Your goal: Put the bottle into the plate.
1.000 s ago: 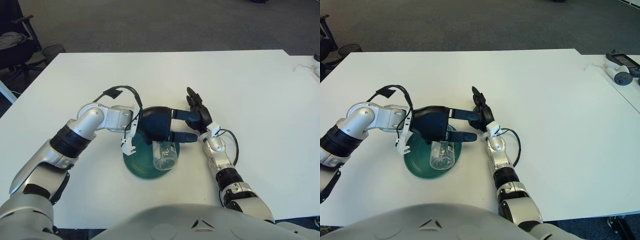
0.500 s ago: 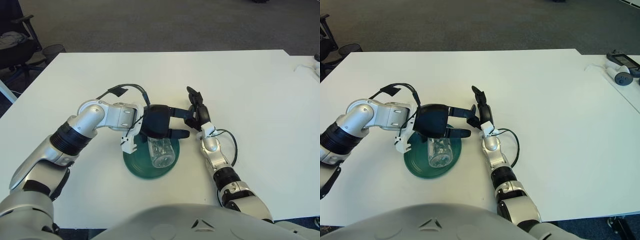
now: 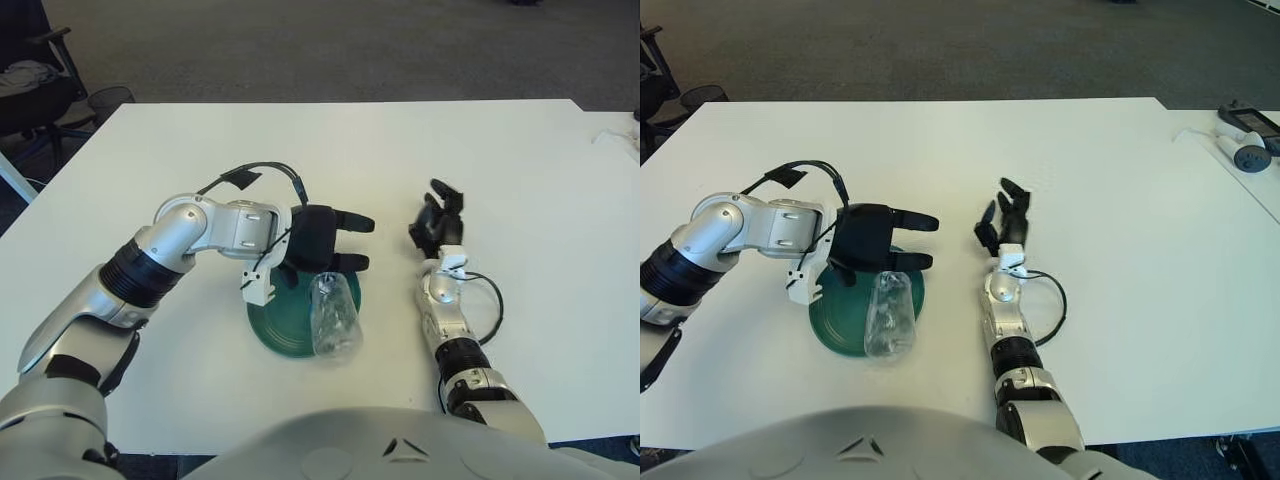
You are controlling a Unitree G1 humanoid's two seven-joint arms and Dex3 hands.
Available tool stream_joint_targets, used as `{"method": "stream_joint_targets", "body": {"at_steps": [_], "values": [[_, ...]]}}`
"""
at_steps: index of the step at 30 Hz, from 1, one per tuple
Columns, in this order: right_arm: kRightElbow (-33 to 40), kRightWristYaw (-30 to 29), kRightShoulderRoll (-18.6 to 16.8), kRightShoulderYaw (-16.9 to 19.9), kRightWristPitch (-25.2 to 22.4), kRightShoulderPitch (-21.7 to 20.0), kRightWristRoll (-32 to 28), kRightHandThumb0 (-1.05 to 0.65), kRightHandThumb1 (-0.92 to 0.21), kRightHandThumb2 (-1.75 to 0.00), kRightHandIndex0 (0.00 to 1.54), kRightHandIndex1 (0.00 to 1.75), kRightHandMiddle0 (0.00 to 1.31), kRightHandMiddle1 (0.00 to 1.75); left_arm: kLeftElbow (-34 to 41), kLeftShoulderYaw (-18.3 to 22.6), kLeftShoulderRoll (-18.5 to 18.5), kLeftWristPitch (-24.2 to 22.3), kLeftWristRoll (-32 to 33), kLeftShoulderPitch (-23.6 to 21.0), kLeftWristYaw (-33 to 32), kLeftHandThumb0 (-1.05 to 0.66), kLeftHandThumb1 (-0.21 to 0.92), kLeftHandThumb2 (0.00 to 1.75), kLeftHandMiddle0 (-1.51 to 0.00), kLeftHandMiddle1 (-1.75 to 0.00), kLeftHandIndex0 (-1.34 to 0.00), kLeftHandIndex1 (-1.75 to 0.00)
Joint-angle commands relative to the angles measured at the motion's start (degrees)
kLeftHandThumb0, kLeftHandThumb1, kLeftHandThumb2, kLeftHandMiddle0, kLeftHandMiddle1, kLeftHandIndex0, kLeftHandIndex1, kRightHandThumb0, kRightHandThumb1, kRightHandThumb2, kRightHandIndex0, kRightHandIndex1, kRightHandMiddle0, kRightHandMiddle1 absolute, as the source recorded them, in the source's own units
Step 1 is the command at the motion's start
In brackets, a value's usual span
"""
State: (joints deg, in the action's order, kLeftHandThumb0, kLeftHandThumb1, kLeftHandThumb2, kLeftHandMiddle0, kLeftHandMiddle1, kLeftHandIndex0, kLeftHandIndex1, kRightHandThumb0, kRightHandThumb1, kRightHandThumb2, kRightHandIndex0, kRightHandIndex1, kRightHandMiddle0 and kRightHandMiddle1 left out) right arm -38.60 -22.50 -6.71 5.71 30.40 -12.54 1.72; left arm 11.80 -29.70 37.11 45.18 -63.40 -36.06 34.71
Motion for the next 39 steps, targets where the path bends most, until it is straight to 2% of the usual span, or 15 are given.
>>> {"method": "stream_joint_targets", "body": {"at_steps": [1,9,16,25,35,36,39], "values": [[-5.06,-0.93,-2.36,2.08,-2.76,5.06,-2.1,-0.42,-0.68,-0.9,0.2,0.96,0.05,1.37,0.32,-0.05,-0.19,-0.73,0.71,0.58,-0.19,-1.05,0.92,1.22,0.0,0.0,0.0,-0.13],[-4.93,-1.27,-2.18,2.63,-3.54,5.2,-3.03,-0.39,-0.63,-0.94,0.23,1.08,0.04,1.43,1.08,0.02,-0.29,-1.64,1.84,-0.08,2.18,-1.05,0.92,1.19,0.0,0.0,0.0,-0.02],[-5.48,-1.55,-1.81,2.77,-4.14,4.78,-3.07,-0.39,-0.62,-0.96,0.24,1.11,0.04,1.43,1.09,-0.09,-0.45,-2.48,3.64,-0.06,4.24,-1.05,0.92,1.17,0.0,0.0,0.0,0.0],[-5.49,-2.35,-1.3,1.89,-4.91,4.79,-1.64,-0.41,-0.64,-0.95,0.24,1.11,0.05,1.47,1.63,-0.65,-0.85,-5.0,6.84,-0.18,10.24,-1.05,0.92,1.19,-0.01,0.0,-0.01,-0.01],[-3.79,-0.66,-1.62,1.32,-6.58,5.38,-2.08,-0.42,-0.64,-0.94,0.23,1.1,0.04,1.48,3.47,-0.7,-0.47,-5.31,5.35,-0.65,12.73,-1.05,0.92,1.13,-0.02,-0.01,-0.03,-0.05],[-3.63,-0.27,-1.7,1.25,-6.65,5.51,-2.19,-0.42,-0.64,-0.94,0.23,1.1,0.04,1.48,2.72,-0.37,-0.08,-4.99,6.3,-1.72,13.15,-1.05,0.92,1.13,-0.02,-0.01,-0.03,-0.05],[-3.2,0.62,-1.88,1.05,-6.78,5.86,-2.29,-0.41,-0.63,-0.95,0.21,1.11,0.04,1.48,0.48,0.65,0.88,-4.55,9.82,-5.53,15.17,-1.05,0.92,1.13,-0.06,-0.01,-0.01,-0.2]]}}
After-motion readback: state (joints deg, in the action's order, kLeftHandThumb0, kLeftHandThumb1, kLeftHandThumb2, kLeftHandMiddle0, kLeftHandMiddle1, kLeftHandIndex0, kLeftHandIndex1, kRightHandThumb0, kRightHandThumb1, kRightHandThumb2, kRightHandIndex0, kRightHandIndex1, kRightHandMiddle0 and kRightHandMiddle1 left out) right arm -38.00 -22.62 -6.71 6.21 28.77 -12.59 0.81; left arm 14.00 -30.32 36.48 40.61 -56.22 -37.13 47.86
